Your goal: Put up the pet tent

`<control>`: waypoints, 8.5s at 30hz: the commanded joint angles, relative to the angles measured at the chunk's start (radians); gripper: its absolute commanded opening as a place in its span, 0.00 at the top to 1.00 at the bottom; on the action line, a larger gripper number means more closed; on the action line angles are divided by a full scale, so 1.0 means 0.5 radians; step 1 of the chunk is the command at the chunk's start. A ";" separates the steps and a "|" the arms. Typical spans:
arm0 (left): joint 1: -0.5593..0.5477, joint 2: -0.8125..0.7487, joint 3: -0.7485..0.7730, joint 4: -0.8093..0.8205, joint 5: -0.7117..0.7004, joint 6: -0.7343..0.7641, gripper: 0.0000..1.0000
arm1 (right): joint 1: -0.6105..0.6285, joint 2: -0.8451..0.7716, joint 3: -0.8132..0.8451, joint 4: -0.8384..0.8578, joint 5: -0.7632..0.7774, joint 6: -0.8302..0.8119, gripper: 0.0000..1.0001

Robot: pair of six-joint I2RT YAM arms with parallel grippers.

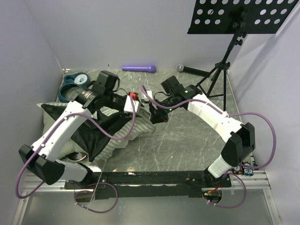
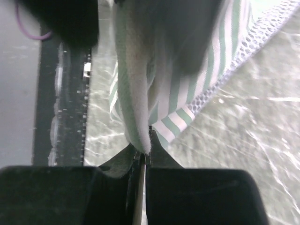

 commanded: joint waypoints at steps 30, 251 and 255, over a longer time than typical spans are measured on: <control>1.001 -0.396 -0.370 0.689 -0.166 -1.908 0.04 | -0.585 -1.109 -1.081 0.812 0.646 1.051 1.00; 0.639 0.433 -0.134 1.392 0.402 -1.220 0.99 | -0.324 -0.631 -0.036 1.164 0.977 1.651 0.19; 0.608 0.347 -0.116 1.327 0.371 -1.034 0.99 | -0.318 -0.591 0.216 0.847 0.402 1.049 0.00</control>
